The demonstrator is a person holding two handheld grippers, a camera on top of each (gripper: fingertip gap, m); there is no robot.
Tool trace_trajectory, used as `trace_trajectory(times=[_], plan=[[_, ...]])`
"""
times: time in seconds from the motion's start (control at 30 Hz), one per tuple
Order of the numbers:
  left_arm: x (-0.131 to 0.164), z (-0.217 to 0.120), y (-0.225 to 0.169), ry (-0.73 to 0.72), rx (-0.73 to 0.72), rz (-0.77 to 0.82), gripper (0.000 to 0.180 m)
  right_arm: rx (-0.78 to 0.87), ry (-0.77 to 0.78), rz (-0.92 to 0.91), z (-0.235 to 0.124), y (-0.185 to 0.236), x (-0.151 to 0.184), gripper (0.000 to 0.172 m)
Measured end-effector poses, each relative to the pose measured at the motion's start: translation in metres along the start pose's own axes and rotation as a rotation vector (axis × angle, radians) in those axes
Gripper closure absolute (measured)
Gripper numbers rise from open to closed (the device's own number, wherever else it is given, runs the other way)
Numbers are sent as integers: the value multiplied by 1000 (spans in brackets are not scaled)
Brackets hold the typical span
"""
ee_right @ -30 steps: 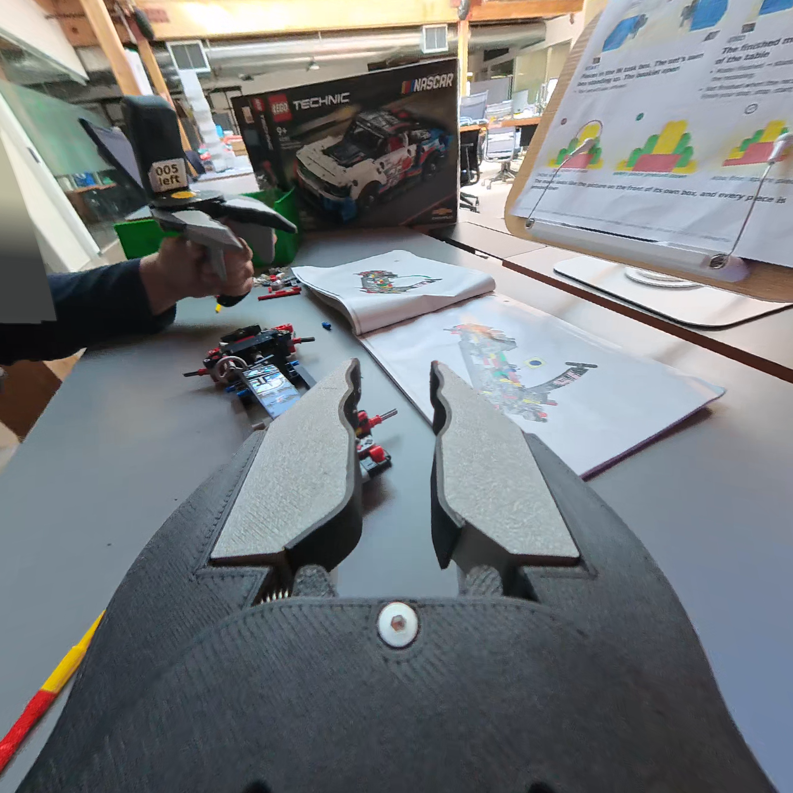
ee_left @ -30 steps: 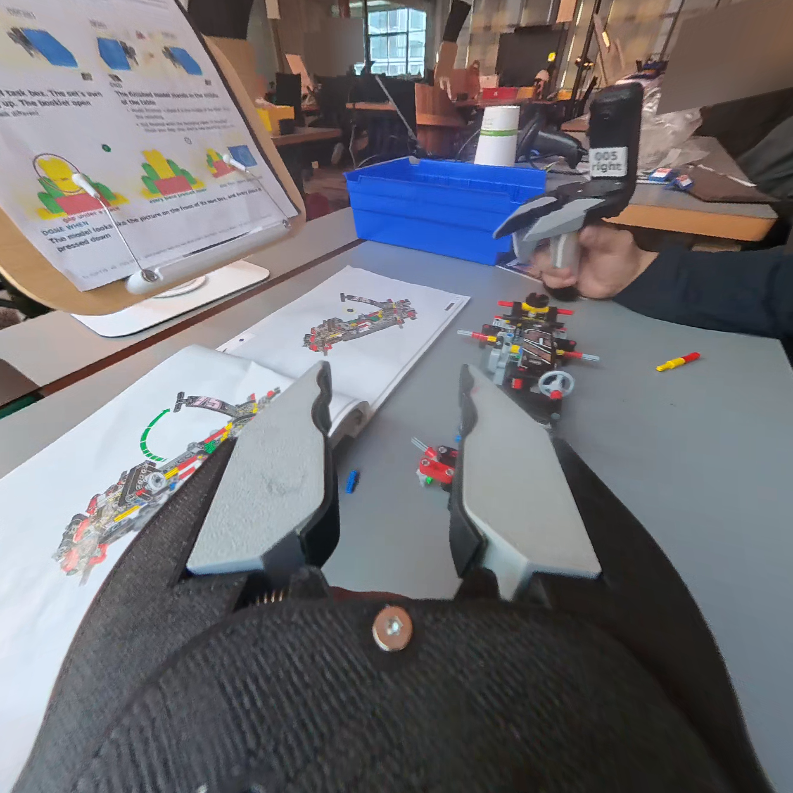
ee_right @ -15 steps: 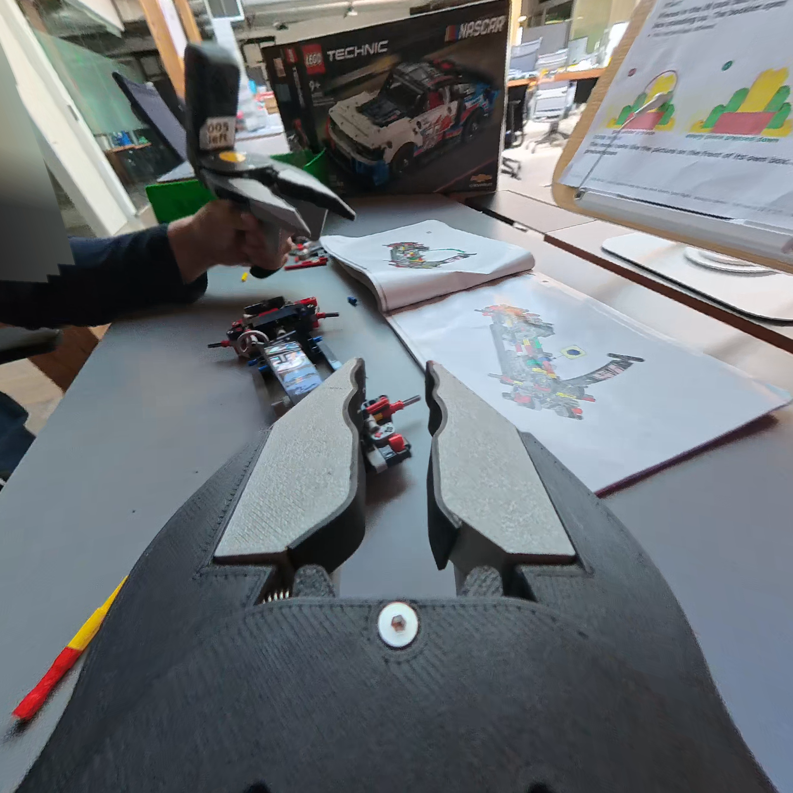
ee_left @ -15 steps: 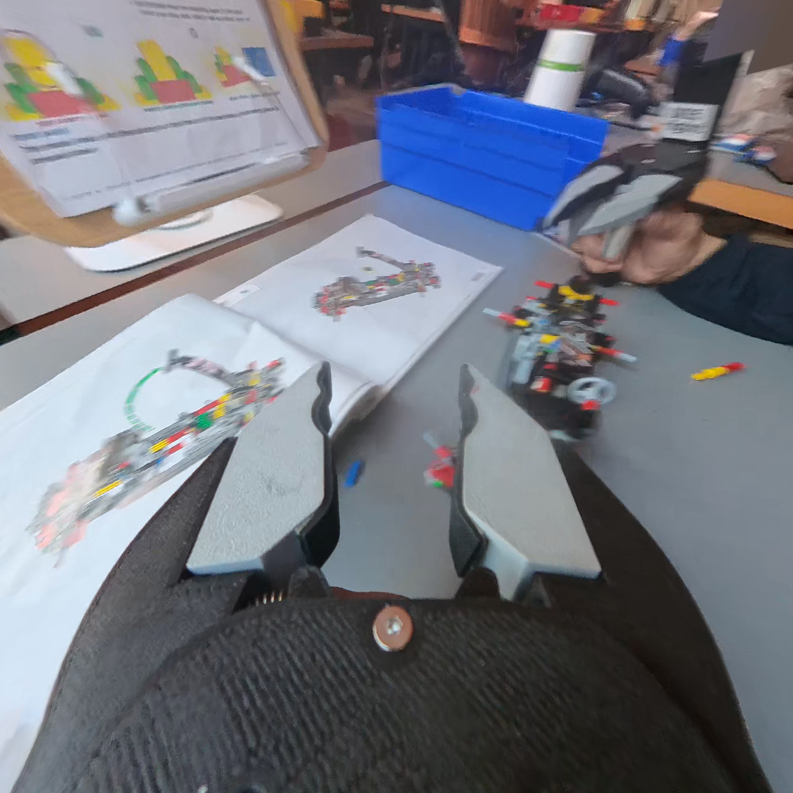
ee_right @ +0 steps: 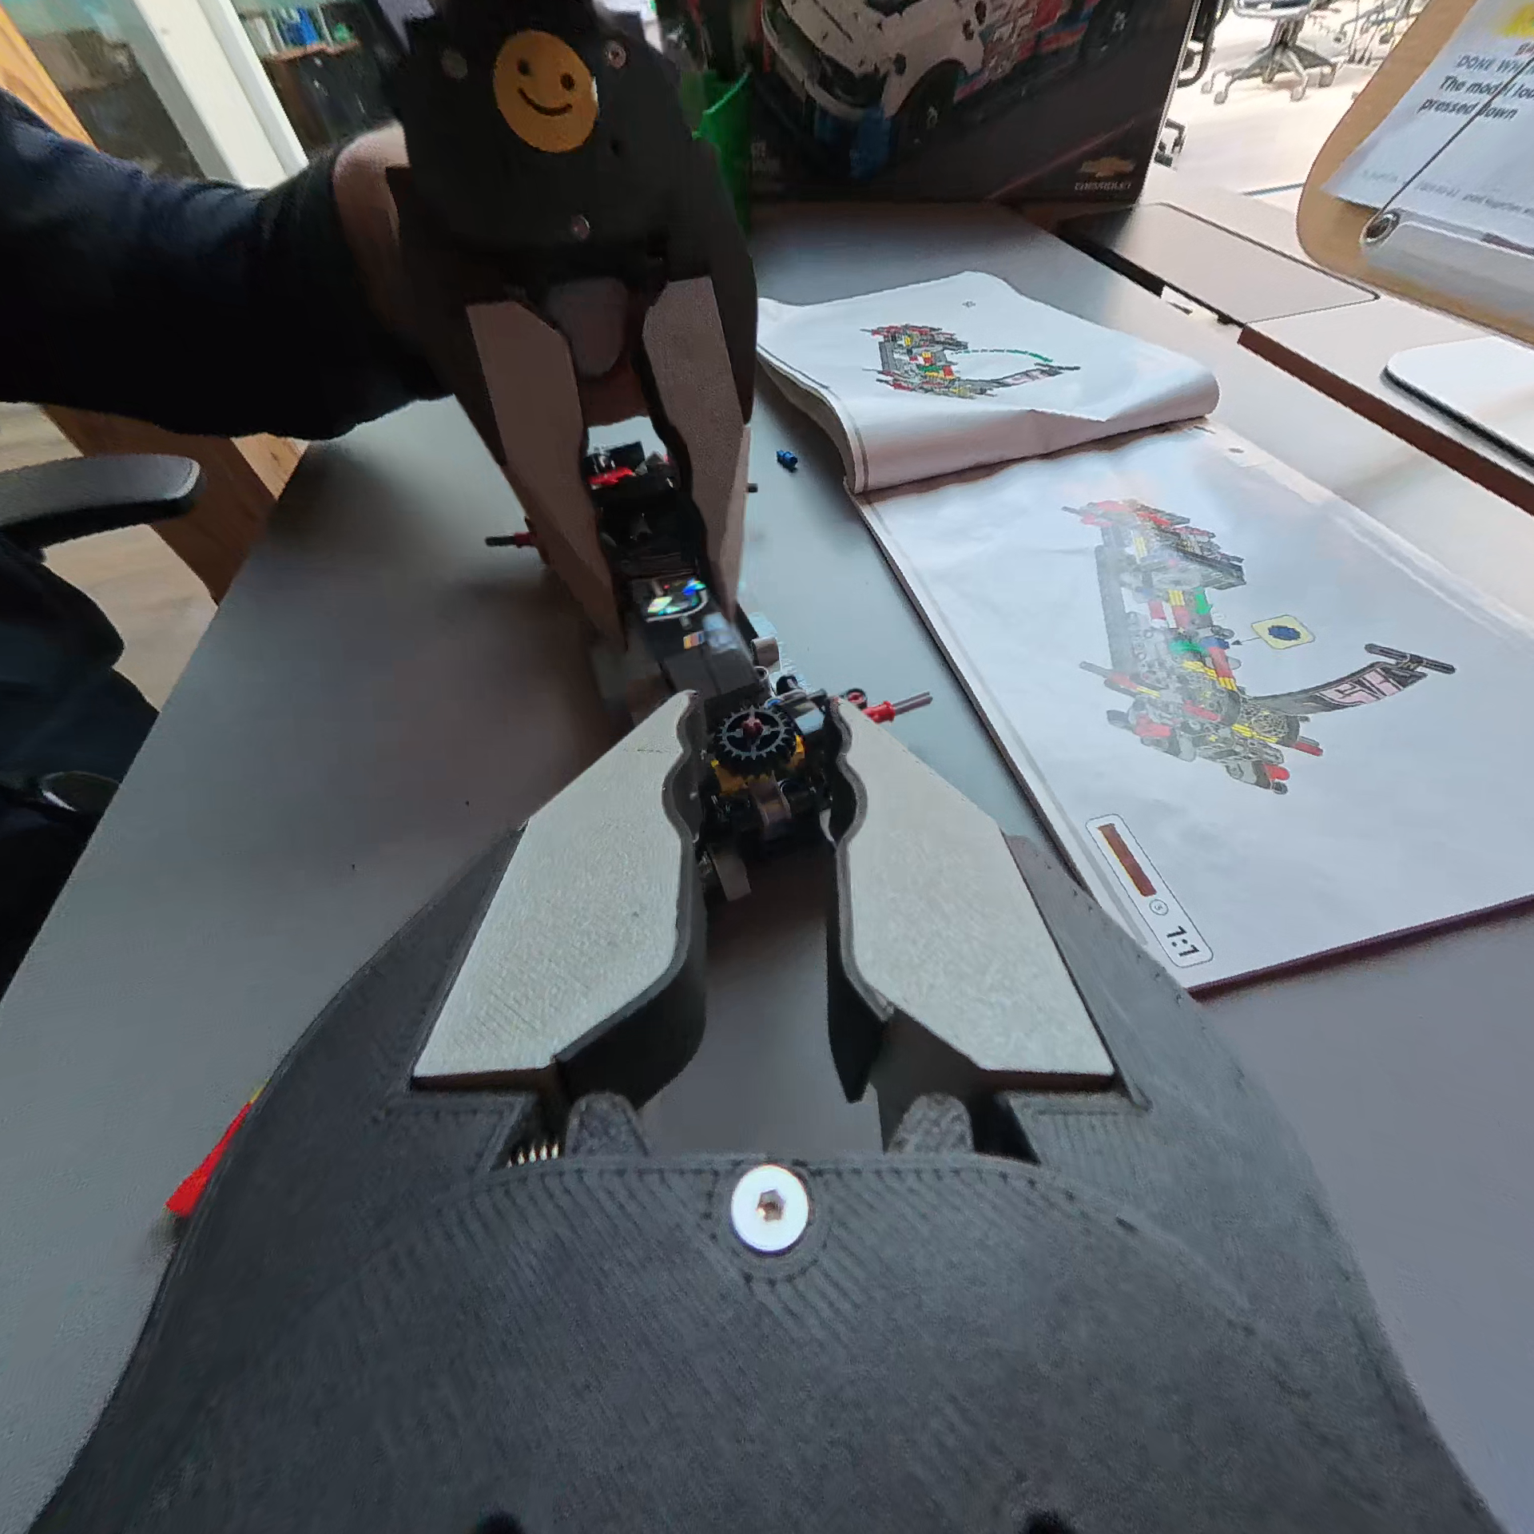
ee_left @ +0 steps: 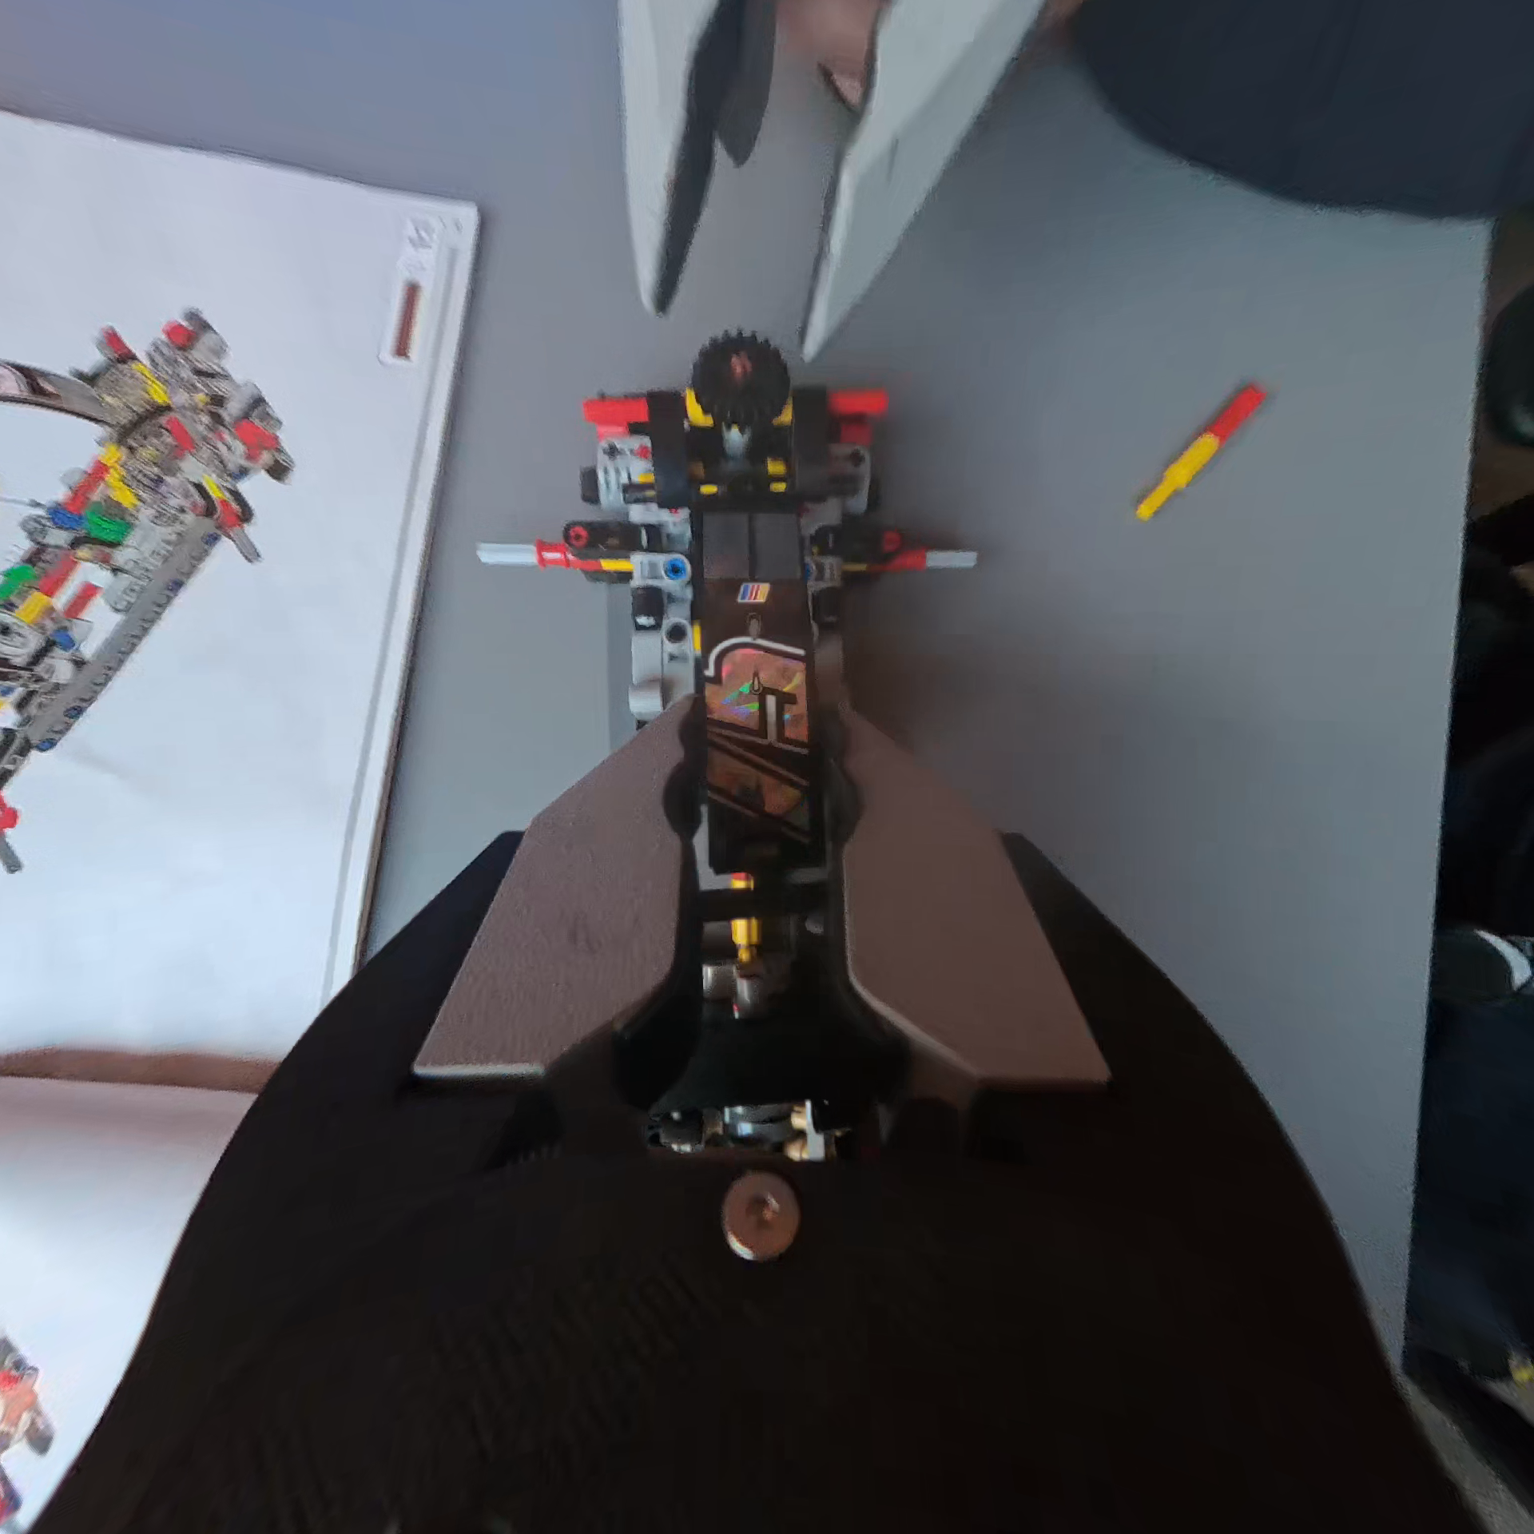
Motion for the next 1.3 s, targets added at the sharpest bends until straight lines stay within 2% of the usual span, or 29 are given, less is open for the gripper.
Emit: trace_trajectory(times=[0.13,0.23,0.33,0.57,0.6,0.63,0.7,0.87,0.97,1.03,1.17,1.3], plan=[[-19,-20,-3,-132,35,-3,157,30,-23,-49,-5,2,-7,155],[-24,-22,-2,-118,21,6,157,61,-3,-112,-4,5,-6,166],[-30,-20,-4,-113,27,8,157,78,48,-155,1,8,-1,162],[-45,-24,-5,-132,56,10,159,75,69,-118,2,4,2,158],[-47,-26,-4,-146,53,17,162,72,70,-114,2,4,2,158],[-49,-28,-4,-163,54,32,176,73,72,-113,1,3,2,158],[-55,-30,-6,-203,77,45,180,85,69,-113,0,2,2,155],[-49,-28,1,-103,21,59,180,68,15,-108,0,9,-9,143],[-40,-36,3,-84,59,25,155,96,45,-214,7,22,-10,135],[-38,-43,9,-95,21,19,153,124,99,-369,15,37,-8,135],[-38,-51,10,-118,33,14,153,266,263,-719,33,56,4,133],[-36,-46,11,-93,27,13,153,340,267,-864,39,63,4,149]])
Point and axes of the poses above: each gripper's, where its closed fingertips meet, z out along the fingers, x out of its underside, y = z × x across the jaws, the point moved 7 cm from there along -z, back along the fingers, and after that the axes turned 15 degrees about x, right-handed, at the moved point
